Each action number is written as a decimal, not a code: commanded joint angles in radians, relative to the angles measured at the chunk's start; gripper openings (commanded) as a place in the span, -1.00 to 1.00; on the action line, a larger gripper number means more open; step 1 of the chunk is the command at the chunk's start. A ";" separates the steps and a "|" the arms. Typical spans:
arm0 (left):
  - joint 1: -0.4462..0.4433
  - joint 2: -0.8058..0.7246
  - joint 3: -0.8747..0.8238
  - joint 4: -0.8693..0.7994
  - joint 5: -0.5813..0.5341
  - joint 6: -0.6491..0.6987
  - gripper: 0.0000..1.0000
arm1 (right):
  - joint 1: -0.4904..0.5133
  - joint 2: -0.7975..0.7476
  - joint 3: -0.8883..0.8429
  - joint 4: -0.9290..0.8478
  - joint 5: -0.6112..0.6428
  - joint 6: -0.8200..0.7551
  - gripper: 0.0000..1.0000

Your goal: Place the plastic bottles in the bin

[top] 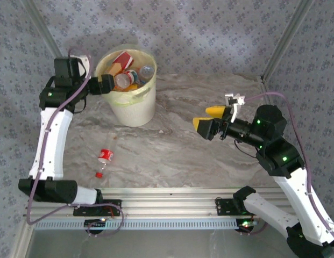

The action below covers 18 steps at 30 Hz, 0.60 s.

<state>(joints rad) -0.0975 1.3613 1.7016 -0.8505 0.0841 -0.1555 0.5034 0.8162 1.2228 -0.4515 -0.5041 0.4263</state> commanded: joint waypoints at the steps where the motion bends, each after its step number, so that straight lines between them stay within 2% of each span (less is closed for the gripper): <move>1: -0.015 -0.096 -0.088 -0.036 -0.045 -0.053 0.99 | 0.003 0.008 0.012 0.014 -0.074 0.007 1.00; 5: -0.047 -0.183 -0.228 -0.052 -0.074 -0.095 0.99 | 0.007 0.024 0.004 0.002 -0.113 0.008 1.00; 12: -0.091 -0.332 -0.439 -0.043 -0.092 -0.142 0.99 | 0.017 0.028 -0.015 -0.002 -0.090 0.013 1.00; 18: -0.096 -0.363 -0.532 -0.086 -0.118 -0.199 0.99 | 0.019 0.028 -0.073 -0.012 -0.034 0.013 1.00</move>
<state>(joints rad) -0.1871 1.0092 1.1965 -0.9058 0.0002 -0.3027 0.5156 0.8467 1.1885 -0.4480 -0.5678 0.4301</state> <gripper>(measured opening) 0.993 0.998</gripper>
